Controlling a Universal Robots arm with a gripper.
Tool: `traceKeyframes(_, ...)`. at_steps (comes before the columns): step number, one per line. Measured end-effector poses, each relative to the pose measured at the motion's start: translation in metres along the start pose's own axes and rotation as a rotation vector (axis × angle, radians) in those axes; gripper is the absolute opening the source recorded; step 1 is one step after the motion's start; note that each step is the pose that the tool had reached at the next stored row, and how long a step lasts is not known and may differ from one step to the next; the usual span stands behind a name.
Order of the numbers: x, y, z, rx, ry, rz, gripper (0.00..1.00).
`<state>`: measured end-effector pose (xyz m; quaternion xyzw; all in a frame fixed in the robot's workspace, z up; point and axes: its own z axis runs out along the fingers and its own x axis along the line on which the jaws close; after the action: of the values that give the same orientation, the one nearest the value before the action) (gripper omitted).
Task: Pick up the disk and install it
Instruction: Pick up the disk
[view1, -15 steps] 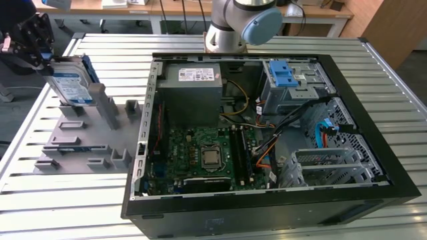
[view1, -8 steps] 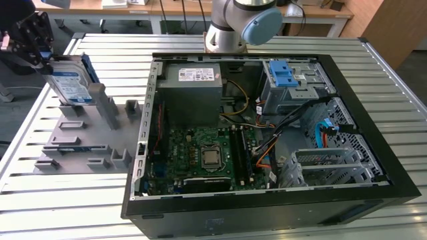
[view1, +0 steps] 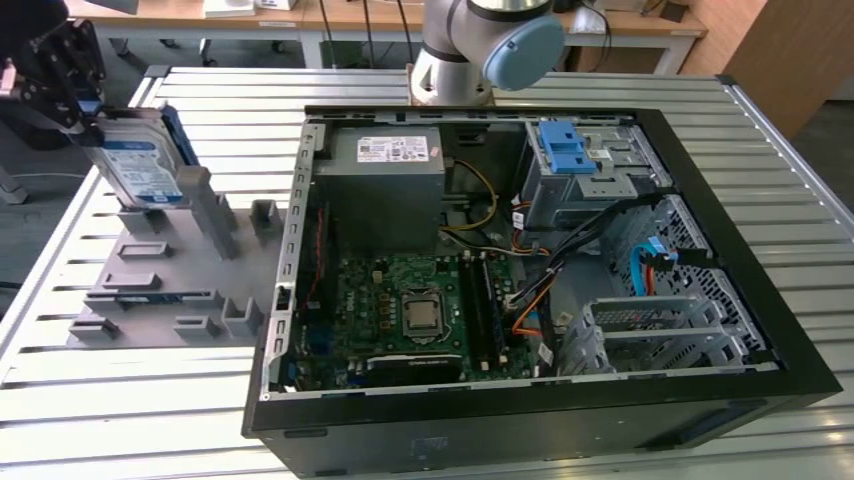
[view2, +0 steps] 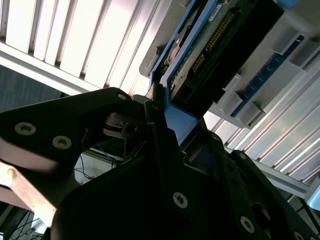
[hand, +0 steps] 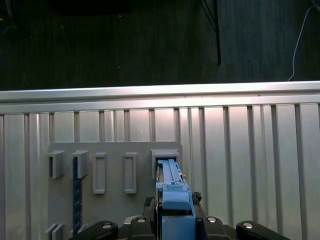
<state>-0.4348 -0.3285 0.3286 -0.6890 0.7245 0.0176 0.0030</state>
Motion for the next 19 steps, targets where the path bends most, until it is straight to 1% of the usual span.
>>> traceKeyframes(19,-0.0002,0.0002,-0.0077,0.0001,0.0000,0.000,0.37)
